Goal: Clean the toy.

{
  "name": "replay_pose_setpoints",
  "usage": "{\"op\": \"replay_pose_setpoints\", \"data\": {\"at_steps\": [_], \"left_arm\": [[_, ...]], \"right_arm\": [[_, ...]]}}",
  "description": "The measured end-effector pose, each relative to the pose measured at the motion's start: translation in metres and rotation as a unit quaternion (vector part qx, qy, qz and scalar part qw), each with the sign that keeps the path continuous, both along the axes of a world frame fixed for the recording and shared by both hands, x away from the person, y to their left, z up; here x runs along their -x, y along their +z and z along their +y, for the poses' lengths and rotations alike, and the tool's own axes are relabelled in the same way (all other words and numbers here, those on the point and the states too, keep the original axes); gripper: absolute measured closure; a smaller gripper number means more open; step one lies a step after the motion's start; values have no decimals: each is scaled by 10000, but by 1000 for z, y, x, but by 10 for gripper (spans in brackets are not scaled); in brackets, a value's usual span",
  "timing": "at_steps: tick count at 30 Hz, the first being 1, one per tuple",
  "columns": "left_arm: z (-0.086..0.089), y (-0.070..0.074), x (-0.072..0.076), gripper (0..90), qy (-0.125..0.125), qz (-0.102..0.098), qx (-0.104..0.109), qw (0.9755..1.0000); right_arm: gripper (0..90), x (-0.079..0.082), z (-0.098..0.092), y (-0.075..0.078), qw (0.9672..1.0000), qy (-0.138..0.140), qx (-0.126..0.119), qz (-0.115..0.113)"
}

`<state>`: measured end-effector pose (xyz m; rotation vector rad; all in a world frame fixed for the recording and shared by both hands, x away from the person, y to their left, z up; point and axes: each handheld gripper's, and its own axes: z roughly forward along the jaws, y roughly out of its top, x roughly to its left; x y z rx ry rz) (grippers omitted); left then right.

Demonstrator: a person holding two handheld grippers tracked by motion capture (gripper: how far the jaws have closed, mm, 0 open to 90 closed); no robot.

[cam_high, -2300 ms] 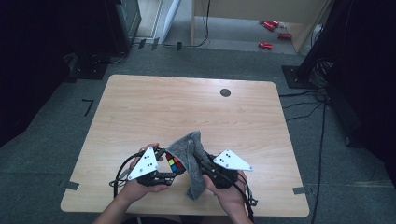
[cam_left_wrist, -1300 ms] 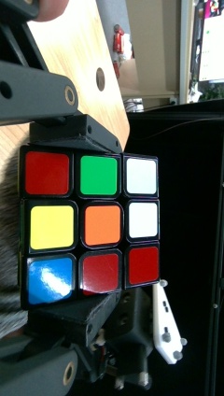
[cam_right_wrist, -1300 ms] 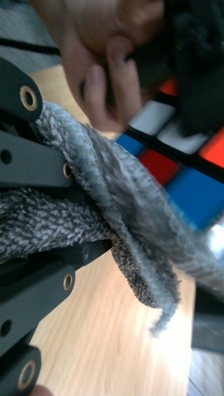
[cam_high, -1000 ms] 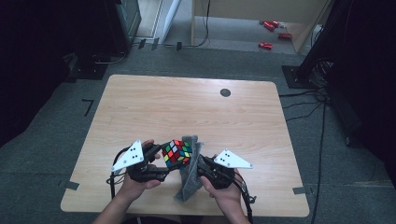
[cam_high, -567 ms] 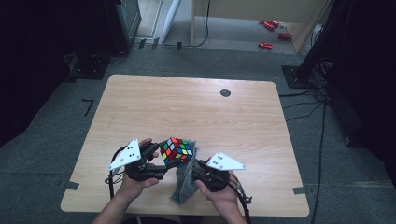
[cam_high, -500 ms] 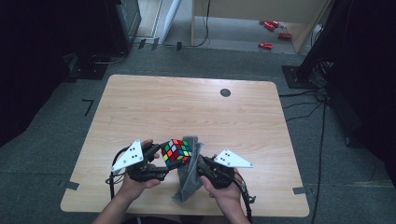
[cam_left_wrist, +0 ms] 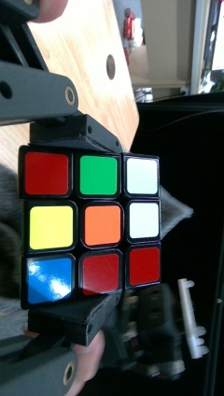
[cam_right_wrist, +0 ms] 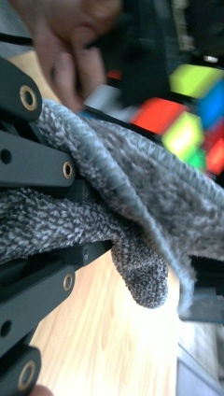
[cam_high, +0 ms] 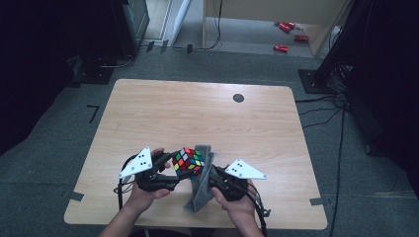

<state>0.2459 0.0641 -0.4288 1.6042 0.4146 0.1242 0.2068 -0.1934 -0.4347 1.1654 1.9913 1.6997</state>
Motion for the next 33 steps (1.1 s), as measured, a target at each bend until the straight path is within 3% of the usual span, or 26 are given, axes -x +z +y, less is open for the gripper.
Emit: {"op": "replay_pose_setpoints", "data": {"at_steps": [6,9,11,16,18,21,24,28,31,33], "left_arm": [[2,0,-3,345,-134,86,62,9999],[4,2,-3,345,-53,96,92,9999],[5,3,-2,345,-88,134,198,9997],[7,6,-1,344,-91,61,251,9996],[7,6,-2,345,-83,79,225,9997],[4,3,-2,345,-75,58,102,9999],[1,1,-1,345,-103,80,87,9999],[2,3,-2,345,-69,80,157,9998],[2,5,-2,345,-62,87,194,9998],[2,6,0,345,-73,110,269,9996]], "right_arm": [[779,4,-1,5,9996,-177,130,-176],[778,4,2,3,9996,-172,89,-193],[778,5,8,-2,9998,-80,116,-142],[777,9,31,-11,9985,254,474,-128],[776,7,25,-8,9989,177,393,-161],[777,2,7,-1,9998,-119,-35,-143],[777,1,1,0,9997,-192,-38,-139],[778,5,17,-12,9999,75,141,54],[776,10,29,-17,9984,434,350,32],[775,11,26,-12,9985,369,402,-29]]}}
